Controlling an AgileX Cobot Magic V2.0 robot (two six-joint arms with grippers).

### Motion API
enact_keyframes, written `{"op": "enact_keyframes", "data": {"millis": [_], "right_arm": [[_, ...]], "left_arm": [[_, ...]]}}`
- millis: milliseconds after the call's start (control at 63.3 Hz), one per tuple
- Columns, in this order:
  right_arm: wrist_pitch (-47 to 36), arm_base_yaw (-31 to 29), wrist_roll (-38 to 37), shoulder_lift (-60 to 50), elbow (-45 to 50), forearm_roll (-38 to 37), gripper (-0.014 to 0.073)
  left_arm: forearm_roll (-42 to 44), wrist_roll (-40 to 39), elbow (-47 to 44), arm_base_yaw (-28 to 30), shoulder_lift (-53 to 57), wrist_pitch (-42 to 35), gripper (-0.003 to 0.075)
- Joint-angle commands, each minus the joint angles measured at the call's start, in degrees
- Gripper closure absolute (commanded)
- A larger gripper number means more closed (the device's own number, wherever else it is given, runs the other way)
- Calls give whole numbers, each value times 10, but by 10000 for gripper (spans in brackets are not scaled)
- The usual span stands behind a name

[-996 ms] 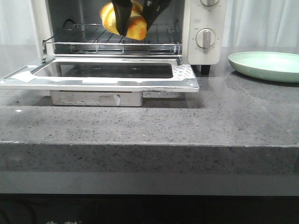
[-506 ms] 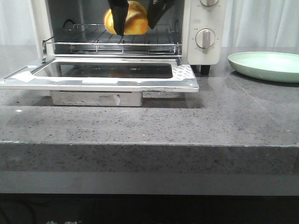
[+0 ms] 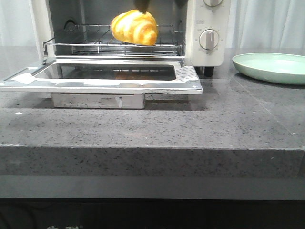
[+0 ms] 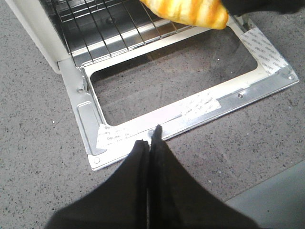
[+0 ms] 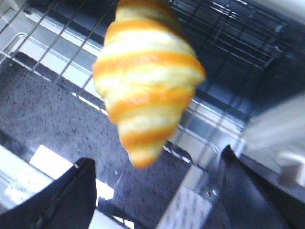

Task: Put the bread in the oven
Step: 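Lower the croissant onto the oven rack and open the right gripper, then withdraw the right gripper out of the oven away from the croissant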

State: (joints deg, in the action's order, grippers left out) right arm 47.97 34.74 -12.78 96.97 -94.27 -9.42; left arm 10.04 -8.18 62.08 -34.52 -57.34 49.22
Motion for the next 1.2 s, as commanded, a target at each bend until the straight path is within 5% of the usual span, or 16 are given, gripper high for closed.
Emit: {"op": "enact_keyframes", "data": {"millis": [0, 269, 585, 1027, 1185], "right_arm": [[-68, -12, -1, -82, 49, -13, 51], [-124, -53, -1, -255, 237, 1, 51], [-109, -62, -1, -373, 343, 3, 71], [-77, -62, -1, -383, 344, 3, 718], [-77, -62, -1, -383, 344, 3, 711]], "left_arm": [[2, 0, 14, -1, 7, -25, 738], [0, 0, 14, -1, 7, -18, 738], [0, 0, 14, -1, 7, -8, 738], [0, 0, 14, -1, 3, -7, 738], [0, 0, 14, -1, 3, -7, 738]]}}
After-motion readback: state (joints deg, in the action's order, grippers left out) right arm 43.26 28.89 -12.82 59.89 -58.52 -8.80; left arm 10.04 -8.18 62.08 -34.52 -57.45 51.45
